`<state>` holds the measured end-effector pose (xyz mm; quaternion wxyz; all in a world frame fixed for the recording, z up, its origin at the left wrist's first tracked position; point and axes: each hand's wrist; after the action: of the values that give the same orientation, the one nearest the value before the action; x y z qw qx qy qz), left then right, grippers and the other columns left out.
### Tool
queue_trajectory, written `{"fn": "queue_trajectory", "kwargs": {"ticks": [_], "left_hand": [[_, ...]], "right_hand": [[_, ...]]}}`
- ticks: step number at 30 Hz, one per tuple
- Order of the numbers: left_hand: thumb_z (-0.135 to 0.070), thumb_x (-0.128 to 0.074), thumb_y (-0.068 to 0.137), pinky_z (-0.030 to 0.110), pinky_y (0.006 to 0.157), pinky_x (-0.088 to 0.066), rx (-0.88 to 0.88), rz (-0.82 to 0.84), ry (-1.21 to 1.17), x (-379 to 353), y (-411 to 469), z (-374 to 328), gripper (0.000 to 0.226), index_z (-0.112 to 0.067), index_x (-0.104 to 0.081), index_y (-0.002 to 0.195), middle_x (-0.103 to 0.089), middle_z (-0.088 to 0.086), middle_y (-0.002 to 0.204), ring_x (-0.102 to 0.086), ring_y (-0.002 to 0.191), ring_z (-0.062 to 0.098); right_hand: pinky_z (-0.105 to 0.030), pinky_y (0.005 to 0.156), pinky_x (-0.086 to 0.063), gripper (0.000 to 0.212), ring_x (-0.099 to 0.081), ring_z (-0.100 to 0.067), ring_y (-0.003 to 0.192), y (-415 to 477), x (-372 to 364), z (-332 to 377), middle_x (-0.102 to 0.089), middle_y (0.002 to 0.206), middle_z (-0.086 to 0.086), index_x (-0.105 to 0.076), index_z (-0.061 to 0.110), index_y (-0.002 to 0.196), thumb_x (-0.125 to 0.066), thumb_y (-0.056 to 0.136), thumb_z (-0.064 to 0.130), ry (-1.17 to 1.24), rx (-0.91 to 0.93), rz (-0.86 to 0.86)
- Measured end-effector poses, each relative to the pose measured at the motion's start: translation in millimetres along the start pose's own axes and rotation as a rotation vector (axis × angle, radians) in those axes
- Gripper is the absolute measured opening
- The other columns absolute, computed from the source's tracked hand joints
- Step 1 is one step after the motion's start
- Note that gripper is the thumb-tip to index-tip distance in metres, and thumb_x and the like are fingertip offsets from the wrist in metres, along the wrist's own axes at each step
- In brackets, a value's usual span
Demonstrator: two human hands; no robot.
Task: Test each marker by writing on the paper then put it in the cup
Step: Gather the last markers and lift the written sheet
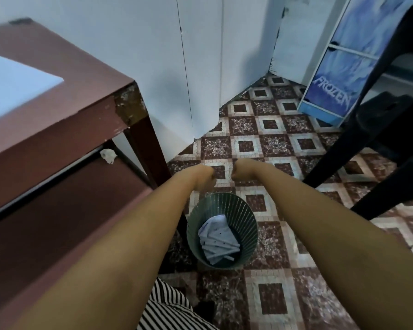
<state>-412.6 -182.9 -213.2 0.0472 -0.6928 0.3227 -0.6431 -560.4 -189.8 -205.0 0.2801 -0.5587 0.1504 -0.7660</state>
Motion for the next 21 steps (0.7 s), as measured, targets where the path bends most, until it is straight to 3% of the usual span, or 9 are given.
{"fn": "queue_trajectory", "kwargs": {"ticks": [2,5,9,11,14,17,21], "left_hand": [[-0.024,-0.04,0.094,0.035,0.087,-0.048,0.014,-0.06,-0.001,8.6,1.2,-1.7,0.03,-0.011,-0.061,0.112,-0.063,0.009,0.114,-0.058,0.098,0.025],[-0.022,-0.043,0.094,0.034,0.087,-0.047,0.054,-0.111,0.026,27.1,0.4,-8.3,0.029,-0.011,-0.061,0.114,-0.062,0.01,0.114,-0.059,0.1,0.025],[-0.021,-0.042,0.095,0.033,0.088,-0.043,0.054,-0.182,0.074,63.1,-7.6,-13.0,0.031,-0.009,-0.058,0.119,-0.059,0.011,0.12,-0.056,0.107,0.027],[-0.023,-0.04,0.095,0.034,0.09,-0.043,0.056,-0.219,0.109,86.2,-12.6,-13.1,0.034,-0.009,-0.056,0.122,-0.058,0.012,0.123,-0.054,0.111,0.029],[-0.026,-0.039,0.097,0.038,0.096,-0.044,0.06,-0.291,0.138,124.0,-22.5,-14.1,0.037,-0.007,-0.055,0.124,-0.056,0.015,0.126,-0.052,0.115,0.03],[-0.024,-0.037,0.098,0.037,0.098,-0.042,0.058,-0.371,0.148,160.7,-35.4,-16.7,0.038,-0.005,-0.054,0.125,-0.055,0.016,0.128,-0.05,0.117,0.031],[-0.025,-0.036,0.098,0.036,0.098,-0.042,0.072,-0.469,0.155,205.5,-61.4,-16.1,0.038,-0.005,-0.054,0.125,-0.055,0.015,0.128,-0.05,0.117,0.03]], "right_hand": [[-0.027,0.071,-0.04,0.024,-0.051,-0.02,0.079,-7.4,15.3,5.1,-0.058,0.085,-0.009,-0.054,0.012,0.072,-0.047,0.094,0.008,0.018,0.015,-0.018],[-0.023,0.065,-0.041,0.016,-0.05,-0.019,0.077,-10.1,40.5,11.3,-0.056,0.087,-0.01,-0.061,-0.001,0.092,-0.047,0.094,0.007,-0.046,0.005,-0.063],[-0.025,0.056,-0.038,0.021,-0.05,-0.02,0.072,-13.5,76.3,19.8,-0.05,0.076,-0.007,-0.057,0.001,0.078,-0.05,0.093,0.014,-0.144,0.019,-0.164],[-0.027,0.059,-0.039,0.025,-0.051,-0.022,0.071,-18.9,96.1,24.9,-0.052,0.076,-0.008,-0.052,0.006,0.069,-0.052,0.092,0.017,-0.162,0.025,-0.224],[-0.03,0.069,-0.044,0.02,-0.059,-0.03,0.083,-33.4,127.1,34.5,-0.06,0.089,-0.016,-0.061,-0.001,0.084,-0.052,0.091,0.015,-0.172,0.022,-0.281],[-0.028,0.067,-0.043,0.019,-0.058,-0.028,0.08,-48.4,158.0,42.7,-0.061,0.089,-0.015,-0.061,-0.002,0.085,-0.05,0.091,0.012,-0.203,0.032,-0.345],[-0.037,0.091,-0.048,0.03,-0.061,-0.029,0.101,-65.0,195.3,55.7,-0.065,0.114,-0.016,-0.063,-0.003,0.111,-0.051,0.089,0.015,-0.175,0.058,-0.45]]}}
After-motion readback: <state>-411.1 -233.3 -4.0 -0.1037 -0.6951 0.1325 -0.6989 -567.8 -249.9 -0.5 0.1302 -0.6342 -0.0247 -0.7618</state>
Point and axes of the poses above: each hand's wrist, its own y-axis towards the middle knuckle, its own x-axis out of the back of the hand, z = x × y
